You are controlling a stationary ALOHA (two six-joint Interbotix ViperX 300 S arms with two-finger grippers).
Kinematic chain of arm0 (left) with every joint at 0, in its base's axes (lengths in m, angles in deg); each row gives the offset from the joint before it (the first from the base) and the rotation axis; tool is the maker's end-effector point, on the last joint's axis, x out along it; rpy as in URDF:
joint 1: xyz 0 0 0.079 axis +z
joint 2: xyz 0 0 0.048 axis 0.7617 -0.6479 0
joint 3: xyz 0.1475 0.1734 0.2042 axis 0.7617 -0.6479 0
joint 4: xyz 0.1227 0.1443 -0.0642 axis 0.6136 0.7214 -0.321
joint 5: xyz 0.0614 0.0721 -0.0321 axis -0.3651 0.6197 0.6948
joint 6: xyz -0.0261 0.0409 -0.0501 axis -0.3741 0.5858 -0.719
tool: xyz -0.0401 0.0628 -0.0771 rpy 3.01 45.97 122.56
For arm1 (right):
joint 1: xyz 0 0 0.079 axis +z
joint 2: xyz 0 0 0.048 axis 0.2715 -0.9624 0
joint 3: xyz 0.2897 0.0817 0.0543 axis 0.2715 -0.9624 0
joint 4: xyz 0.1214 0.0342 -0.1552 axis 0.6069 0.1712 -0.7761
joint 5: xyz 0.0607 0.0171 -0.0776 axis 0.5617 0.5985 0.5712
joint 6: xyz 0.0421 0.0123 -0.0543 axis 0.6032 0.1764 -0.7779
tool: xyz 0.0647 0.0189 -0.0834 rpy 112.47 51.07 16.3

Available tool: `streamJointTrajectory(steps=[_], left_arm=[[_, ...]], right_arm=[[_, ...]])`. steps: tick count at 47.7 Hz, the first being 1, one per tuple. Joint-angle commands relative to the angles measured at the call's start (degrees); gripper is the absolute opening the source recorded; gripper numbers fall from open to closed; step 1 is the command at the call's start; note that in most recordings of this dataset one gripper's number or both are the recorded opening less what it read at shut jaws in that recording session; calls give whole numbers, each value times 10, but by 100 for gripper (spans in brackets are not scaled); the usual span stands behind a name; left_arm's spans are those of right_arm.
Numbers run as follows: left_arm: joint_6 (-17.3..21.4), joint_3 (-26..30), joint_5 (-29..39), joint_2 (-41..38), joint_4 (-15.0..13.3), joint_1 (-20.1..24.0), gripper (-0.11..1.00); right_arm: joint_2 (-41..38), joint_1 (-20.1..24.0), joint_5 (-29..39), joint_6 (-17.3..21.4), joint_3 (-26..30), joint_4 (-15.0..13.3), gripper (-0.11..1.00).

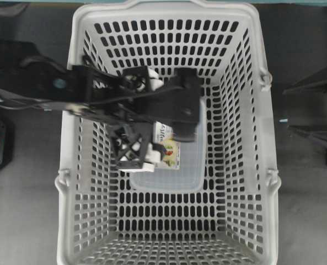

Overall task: Pick up the cellophane tape from the shopping basket with the left arm.
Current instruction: 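Lower the open left gripper around the clear tape roll, then close the left gripper on the tape roll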

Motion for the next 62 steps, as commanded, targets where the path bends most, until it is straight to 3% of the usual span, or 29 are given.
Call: streamJointTrajectory(steps=[1, 34, 62], left_arm=[[1, 18, 10, -13, 2, -6, 88], [13, 20, 2, -112, 2, -9, 91], [17, -13, -34, -139, 2, -4, 91]], right_arm=[[-2, 2, -3, -2, 15, 2, 75], [-1, 2, -2, -2, 14, 2, 75], [-1, 2, -2, -1, 13, 2, 75]])
